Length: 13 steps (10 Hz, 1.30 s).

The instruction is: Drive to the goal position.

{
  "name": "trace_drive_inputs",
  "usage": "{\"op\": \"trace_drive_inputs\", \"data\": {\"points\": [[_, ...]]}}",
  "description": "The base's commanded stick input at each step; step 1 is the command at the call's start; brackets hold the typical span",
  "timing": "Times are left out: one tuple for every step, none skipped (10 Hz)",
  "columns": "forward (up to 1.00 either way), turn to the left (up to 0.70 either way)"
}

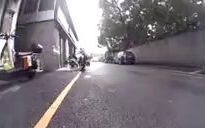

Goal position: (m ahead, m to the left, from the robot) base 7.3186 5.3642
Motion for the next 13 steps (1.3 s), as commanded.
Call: {"op": "trace_drive_inputs", "data": {"points": [[0.45,0.0],[0.45,0.0],[0.45,0.0],[0.45,0.0],[0.45,0.0],[0.45,0.0],[0.45,0.0],[0.45,0.0],[0.45,0.0],[0.45,0.0],[0.45,0.0],[0.45,0.0],[0.45,0.0]]}}
